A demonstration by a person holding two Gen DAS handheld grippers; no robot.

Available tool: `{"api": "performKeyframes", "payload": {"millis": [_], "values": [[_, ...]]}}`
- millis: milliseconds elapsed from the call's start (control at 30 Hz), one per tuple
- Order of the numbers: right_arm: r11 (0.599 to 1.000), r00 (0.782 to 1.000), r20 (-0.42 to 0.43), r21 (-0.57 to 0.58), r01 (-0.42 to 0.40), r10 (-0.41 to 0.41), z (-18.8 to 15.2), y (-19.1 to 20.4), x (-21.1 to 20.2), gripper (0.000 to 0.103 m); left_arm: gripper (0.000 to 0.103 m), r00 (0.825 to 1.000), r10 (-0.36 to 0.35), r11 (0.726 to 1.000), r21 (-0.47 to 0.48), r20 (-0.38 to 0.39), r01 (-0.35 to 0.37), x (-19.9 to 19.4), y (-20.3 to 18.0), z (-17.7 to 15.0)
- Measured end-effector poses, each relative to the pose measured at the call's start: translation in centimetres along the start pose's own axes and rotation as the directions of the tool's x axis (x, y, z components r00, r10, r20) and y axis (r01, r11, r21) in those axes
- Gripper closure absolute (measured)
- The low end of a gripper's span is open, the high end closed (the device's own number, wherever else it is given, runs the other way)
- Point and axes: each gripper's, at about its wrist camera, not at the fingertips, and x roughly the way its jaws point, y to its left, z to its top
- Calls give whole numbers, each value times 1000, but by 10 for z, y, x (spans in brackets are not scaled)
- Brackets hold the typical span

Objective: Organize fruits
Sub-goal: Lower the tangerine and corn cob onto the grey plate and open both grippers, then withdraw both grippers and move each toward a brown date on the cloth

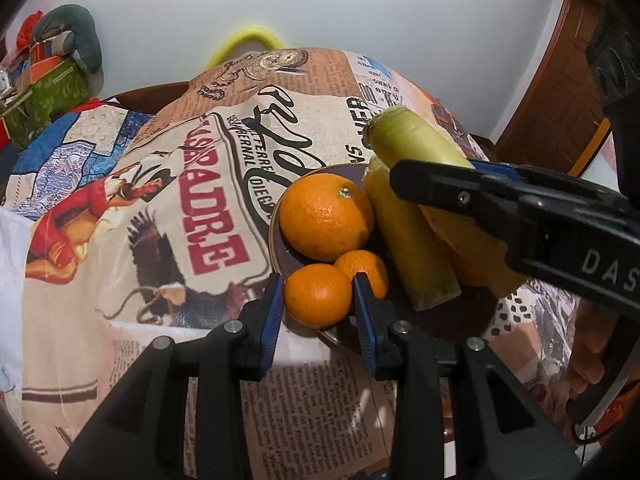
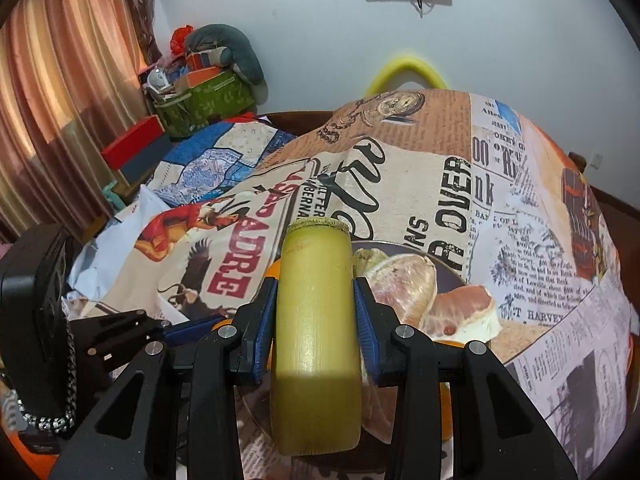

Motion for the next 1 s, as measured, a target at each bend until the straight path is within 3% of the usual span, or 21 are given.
{"api": "performKeyframes", "payload": {"millis": [400,600,1000], "values": [[999,999,7,7,-31,31,0,0,-7,66,67,999,32,999,2,5,-32,-6,-2,2],[999,999,30,-30,-24,25,-8,6,-31,66,67,999,31,1000,4,31,-31,-29,-8,-1],[996,996,70,-59,65,-61,-51,10,-92,66,64,996,23,998,52,84,-28,-95,-38,-24]]}}
